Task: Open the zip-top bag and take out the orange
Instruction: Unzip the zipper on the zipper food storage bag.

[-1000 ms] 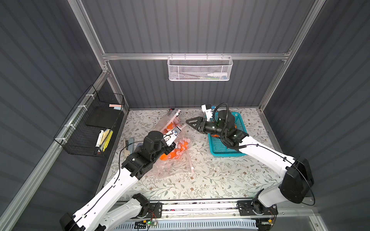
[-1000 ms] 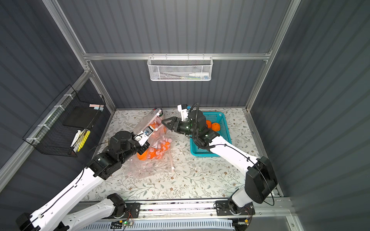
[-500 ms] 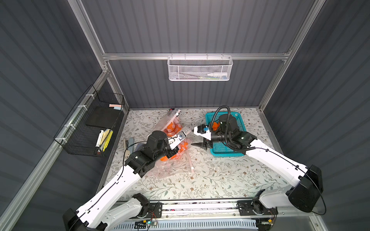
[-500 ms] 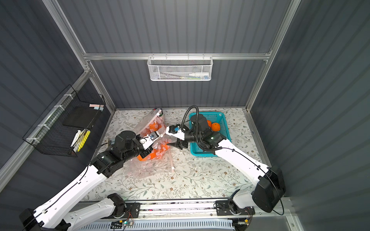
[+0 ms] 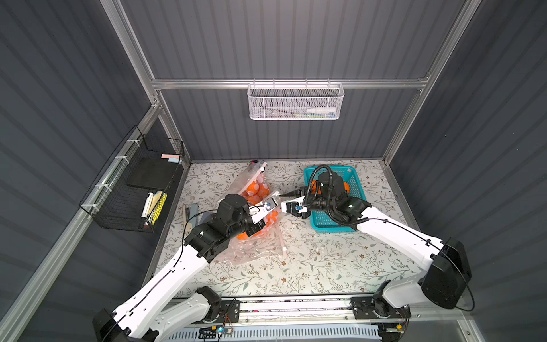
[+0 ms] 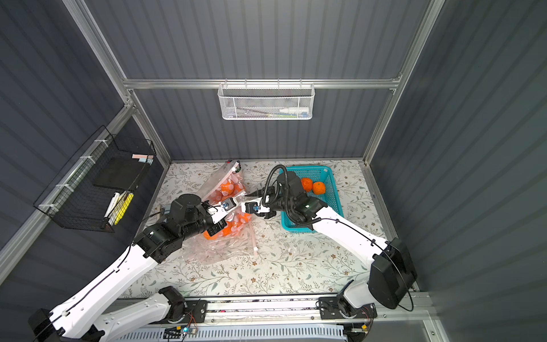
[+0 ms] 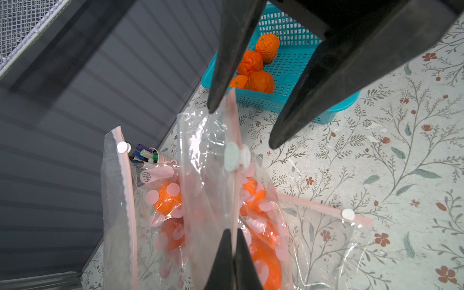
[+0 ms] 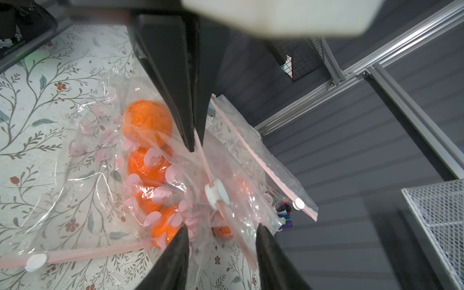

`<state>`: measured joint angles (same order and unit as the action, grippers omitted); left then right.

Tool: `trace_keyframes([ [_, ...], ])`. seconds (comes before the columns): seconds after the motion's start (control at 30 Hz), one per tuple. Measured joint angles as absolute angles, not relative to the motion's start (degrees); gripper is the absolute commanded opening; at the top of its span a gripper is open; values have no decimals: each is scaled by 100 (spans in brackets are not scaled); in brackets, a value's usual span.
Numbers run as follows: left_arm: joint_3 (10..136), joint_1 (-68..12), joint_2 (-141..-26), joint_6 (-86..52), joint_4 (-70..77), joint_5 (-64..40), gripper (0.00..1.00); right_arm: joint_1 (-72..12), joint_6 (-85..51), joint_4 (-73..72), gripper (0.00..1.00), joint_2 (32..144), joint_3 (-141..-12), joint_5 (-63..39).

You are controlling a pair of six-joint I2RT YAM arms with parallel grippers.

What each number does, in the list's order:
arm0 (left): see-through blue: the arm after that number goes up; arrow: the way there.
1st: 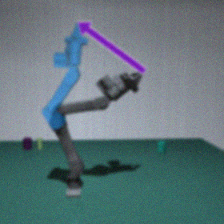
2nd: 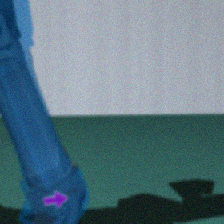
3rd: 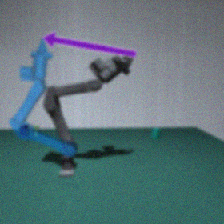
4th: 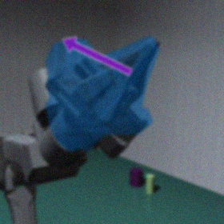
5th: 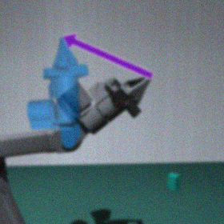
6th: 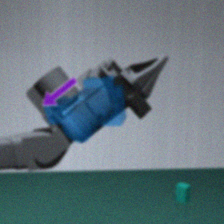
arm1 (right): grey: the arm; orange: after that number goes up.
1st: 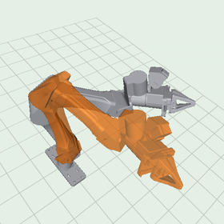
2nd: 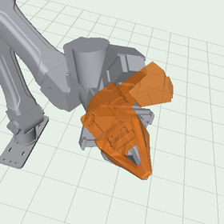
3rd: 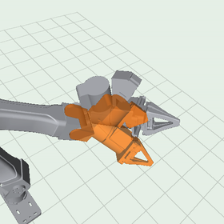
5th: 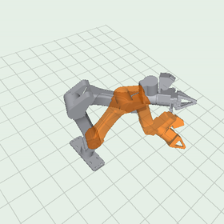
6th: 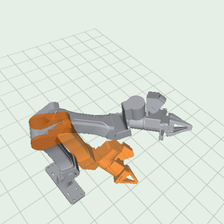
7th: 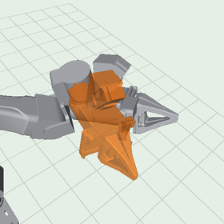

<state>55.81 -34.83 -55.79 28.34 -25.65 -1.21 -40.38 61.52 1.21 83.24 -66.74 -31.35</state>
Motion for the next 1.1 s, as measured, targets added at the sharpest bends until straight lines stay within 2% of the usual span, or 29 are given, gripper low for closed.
trace_keyframes([
  [0.1,5581,-3483,-5542,2856,-2580,-161,6,-4106,6287,16,31,8357,-6674,-3083],
  [0.2,5581,-3483,-5474,2856,-2580,-174,7,-4141,6359,-45,13,8364,-6670,-3024],
  [0.3,5581,-3483,-5408,2869,-2578,-150,13,-4141,6320,-224,4,8337,-6593,-2989],
  [0.4,5581,-3483,-5341,2877,-2576,-132,21,-4141,6206,-331,0,8263,-6453,-2976],
  [0.43,5581,-3483,-5319,2882,-2574,-128,23,-4141,6173,-342,0,8241,-6429,-2976],
  [0.5,5581,-3483,-5275,2906,-2574,-121,39,-4141,6034,-338,0,8173,-6401,-2982],
  [0.63,5581,-3483,-5260,2936,-2497,-193,50,-4132,5830,-322,0,8049,-6403,-3135],
  [0.87,5708,-3483,-5610,3271,-2110,-622,50,-4130,5651,-207,0,8029,-6405,-3404],
  [1.1,5701,-3483,-5791,3498,-1673,-884,40,-4123,5564,-121,0,8029,-6405,-3520],
])
